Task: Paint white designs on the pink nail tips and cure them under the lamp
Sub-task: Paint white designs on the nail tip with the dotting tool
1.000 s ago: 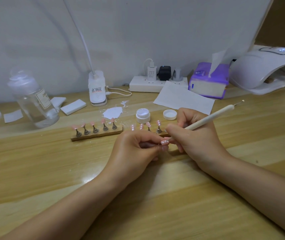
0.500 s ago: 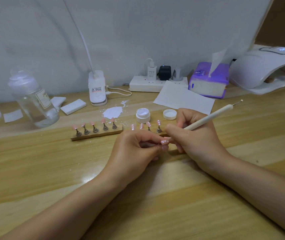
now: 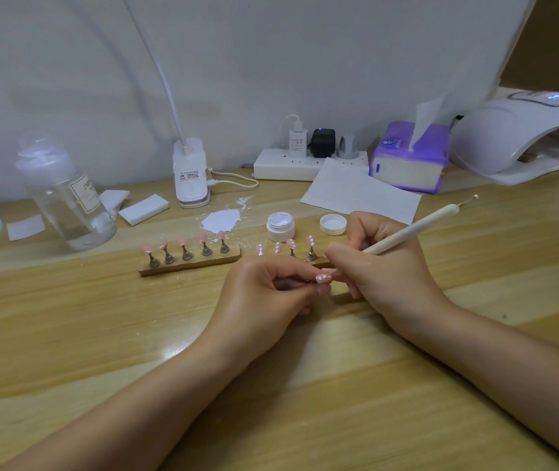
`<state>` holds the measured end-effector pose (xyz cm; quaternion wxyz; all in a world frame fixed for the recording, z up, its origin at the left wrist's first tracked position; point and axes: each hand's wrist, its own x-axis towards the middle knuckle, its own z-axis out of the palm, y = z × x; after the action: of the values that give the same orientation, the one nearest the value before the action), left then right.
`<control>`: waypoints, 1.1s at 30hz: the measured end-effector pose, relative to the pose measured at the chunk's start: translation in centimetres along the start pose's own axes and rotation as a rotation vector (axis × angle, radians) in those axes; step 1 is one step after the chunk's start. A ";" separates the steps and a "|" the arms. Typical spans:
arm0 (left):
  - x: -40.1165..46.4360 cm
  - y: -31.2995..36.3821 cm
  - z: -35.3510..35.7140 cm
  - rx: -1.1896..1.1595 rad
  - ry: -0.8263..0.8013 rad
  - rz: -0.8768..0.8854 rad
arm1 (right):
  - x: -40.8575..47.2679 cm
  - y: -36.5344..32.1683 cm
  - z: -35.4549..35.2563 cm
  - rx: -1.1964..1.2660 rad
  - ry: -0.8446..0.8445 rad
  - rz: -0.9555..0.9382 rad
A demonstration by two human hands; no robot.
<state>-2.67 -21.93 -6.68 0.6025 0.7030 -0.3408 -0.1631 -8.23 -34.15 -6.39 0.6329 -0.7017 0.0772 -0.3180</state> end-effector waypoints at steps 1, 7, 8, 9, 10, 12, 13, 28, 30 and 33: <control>0.0 0.0 0.0 -0.004 0.002 -0.003 | 0.0 0.0 0.0 0.005 0.014 -0.001; 0.0 0.1 0.1 -0.002 0.014 0.000 | -0.1 -0.1 -0.1 0.005 0.053 -0.032; 0.0 0.1 0.1 0.000 0.011 0.006 | -0.1 -0.1 0.0 0.009 0.029 -0.040; 0.0 0.1 0.1 0.002 0.009 0.012 | -0.2 -0.1 0.0 0.016 0.009 -0.046; 0.0 0.1 0.1 0.005 0.007 0.020 | -0.2 -0.1 0.0 0.020 -0.004 -0.049; 0.0 0.1 0.1 0.014 0.005 0.035 | -0.2 -0.1 0.0 0.011 -0.010 -0.047; 0.0 0.1 0.1 0.015 0.003 0.040 | -0.2 -0.1 0.0 0.007 -0.014 -0.045; 0.1 -0.1 0.1 -0.009 -0.003 0.036 | -0.2 -0.2 0.0 0.037 -0.023 -0.007; 0.1 -0.1 0.1 -0.013 -0.004 0.036 | -0.1 0.0 0.0 0.034 -0.015 -0.010; 0.1 -0.1 0.1 -0.013 -0.006 0.037 | -0.2 -0.4 0.2 0.036 -0.023 -0.007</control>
<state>-2.66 -22.05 -6.82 0.6090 0.6921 -0.3545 -0.1563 -8.41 -33.78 -6.13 0.6451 -0.6940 0.0616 -0.3136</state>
